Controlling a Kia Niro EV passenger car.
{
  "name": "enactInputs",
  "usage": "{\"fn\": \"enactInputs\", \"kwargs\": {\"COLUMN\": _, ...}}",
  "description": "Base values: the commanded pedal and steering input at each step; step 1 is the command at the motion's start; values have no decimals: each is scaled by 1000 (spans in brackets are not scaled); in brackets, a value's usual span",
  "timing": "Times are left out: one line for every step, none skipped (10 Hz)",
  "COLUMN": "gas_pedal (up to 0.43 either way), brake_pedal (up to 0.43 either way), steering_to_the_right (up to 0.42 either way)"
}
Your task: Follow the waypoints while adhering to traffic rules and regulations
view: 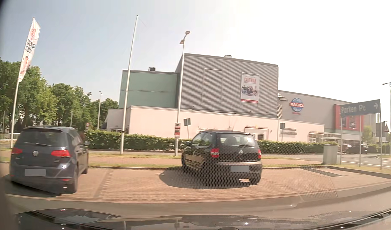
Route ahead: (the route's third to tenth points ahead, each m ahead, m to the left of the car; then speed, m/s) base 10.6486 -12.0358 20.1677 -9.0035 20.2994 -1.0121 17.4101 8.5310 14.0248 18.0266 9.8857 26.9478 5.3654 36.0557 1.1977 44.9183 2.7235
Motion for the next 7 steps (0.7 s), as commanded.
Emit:
{"fn": "enactInputs", "kwargs": {"gas_pedal": 157, "brake_pedal": 0, "steering_to_the_right": 926}}
{"fn": "enactInputs", "kwargs": {"gas_pedal": 157, "brake_pedal": 0, "steering_to_the_right": 929}}
{"fn": "enactInputs", "kwargs": {"gas_pedal": 157, "brake_pedal": 0, "steering_to_the_right": 930}}
{"fn": "enactInputs", "kwargs": {"gas_pedal": 157, "brake_pedal": 0, "steering_to_the_right": 930}}
{"fn": "enactInputs", "kwargs": {"gas_pedal": 157, "brake_pedal": 0, "steering_to_the_right": 930}}
{"fn": "enactInputs", "kwargs": {"gas_pedal": 157, "brake_pedal": 0, "steering_to_the_right": 928}}
{"fn": "enactInputs", "kwargs": {"gas_pedal": 157, "brake_pedal": 0, "steering_to_the_right": 921}}
